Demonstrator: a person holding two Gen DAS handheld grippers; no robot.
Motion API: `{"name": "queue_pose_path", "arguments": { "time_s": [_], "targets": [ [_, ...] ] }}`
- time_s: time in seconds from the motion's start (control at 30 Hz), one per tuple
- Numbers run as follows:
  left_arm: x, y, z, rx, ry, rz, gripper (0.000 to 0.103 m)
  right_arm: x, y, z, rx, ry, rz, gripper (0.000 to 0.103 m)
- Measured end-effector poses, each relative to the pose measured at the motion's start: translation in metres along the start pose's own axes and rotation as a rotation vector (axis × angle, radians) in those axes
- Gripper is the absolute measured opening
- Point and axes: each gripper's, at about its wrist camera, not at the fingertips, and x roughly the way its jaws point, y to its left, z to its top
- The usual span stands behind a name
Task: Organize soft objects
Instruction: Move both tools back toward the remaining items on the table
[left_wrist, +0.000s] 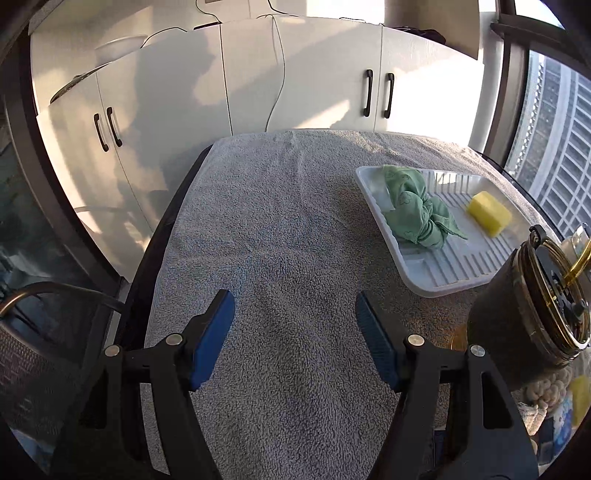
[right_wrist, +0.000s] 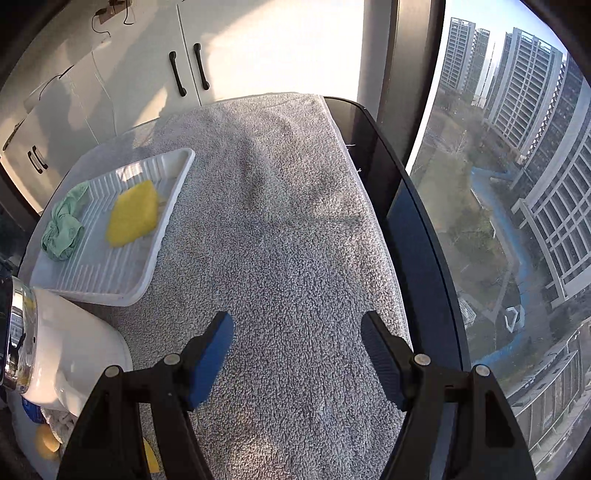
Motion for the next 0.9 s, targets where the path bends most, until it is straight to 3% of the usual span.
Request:
{"name": "queue_pose_path", "arguments": {
  "time_s": [0.27,0.57,0.7,0.9],
  "targets": [
    [-0.031,0.008,-0.048,-0.024,-0.012,0.002,0.066,-0.029,-0.011,-0.053,0.004,-0.034,-0.041,0.074],
    [-0.079,0.001,-0.101,-0.004,-0.036,-0.008,0.066,-0.069,-0.015,-0.123,0.05,-0.063,0.013,0.076],
    [-0.096,-0.005,-0.117,0.003,-0.028,-0.034,0.066,-0.083,-0.012,-0.15,0.06,-0.067,0.029,0.076],
    [-0.119,-0.02,-0.135,-0.01,-0.025,-0.096,0.066,-0.096,0.003,-0.188,0.035,-0.052,-0.012,0.077]
  ]
}}
